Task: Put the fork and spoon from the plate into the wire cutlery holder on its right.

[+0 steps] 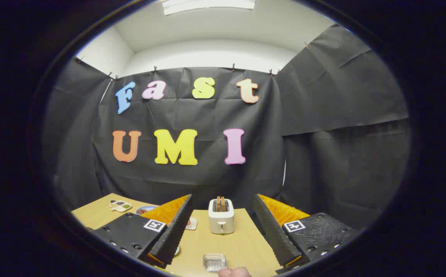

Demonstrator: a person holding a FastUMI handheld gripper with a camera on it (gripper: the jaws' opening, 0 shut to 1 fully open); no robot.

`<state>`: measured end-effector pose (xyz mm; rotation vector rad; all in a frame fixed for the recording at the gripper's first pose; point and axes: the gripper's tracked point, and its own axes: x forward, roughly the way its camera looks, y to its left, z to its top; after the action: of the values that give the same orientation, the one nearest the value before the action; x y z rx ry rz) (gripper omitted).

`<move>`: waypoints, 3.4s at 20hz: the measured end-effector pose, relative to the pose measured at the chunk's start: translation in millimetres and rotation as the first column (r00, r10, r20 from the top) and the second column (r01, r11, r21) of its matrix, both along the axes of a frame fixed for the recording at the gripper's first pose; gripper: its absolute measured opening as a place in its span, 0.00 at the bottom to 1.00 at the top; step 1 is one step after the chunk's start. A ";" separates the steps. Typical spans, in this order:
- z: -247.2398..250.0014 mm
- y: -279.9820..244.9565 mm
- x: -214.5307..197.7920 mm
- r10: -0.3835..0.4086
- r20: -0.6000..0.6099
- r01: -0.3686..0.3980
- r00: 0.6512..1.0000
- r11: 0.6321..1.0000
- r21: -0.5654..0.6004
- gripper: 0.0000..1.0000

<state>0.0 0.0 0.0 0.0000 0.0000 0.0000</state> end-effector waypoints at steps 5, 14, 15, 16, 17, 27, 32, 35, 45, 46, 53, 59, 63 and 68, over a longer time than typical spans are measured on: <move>1.4 -2.6 3.7 -0.009 0.008 0.009 1.000 1.000 0.017 0.95; 0.8 18.4 23.2 0.030 0.018 -0.031 0.999 0.999 0.045 0.95; -0.3 20.6 26.1 0.033 0.019 -0.034 0.999 0.998 0.043 0.95; -1.2 23.9 27.5 0.043 0.016 -0.044 0.999 0.998 0.044 0.95; -2.6 27.6 29.0 0.053 0.014 -0.054 0.998 0.998 0.045 0.95; -20.6 58.9 39.3 0.147 -0.035 -0.147 0.988 0.989 0.019 0.95; -42.0 72.1 43.4 0.174 -0.079 -0.174 0.982 0.985 0.006 0.95; -63.4 88.7 42.9 0.203 -0.124 -0.205 0.971 0.979 0.000 0.95; -183.6 155.4 47.2 0.229 -0.394 -0.248 0.890 0.969 0.003 0.95; -196.2 161.5 47.2 0.227 -0.421 -0.248 0.878 0.969 0.007 0.95; -286.7 206.4 52.0 0.227 -0.580 -0.266 0.782 0.964 0.018 0.95; -342.7 227.3 66.3 0.178 -0.648 -0.257 0.741 0.966 -0.027 0.95; -376.3 234.6 67.1 0.144 -0.700 -0.256 0.699 0.965 -0.056 0.95; -413.3 237.7 70.7 0.109 -0.753 -0.238 0.649 0.969 -0.066 0.71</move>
<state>70.7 237.7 -413.3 -0.1642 0.8430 0.1981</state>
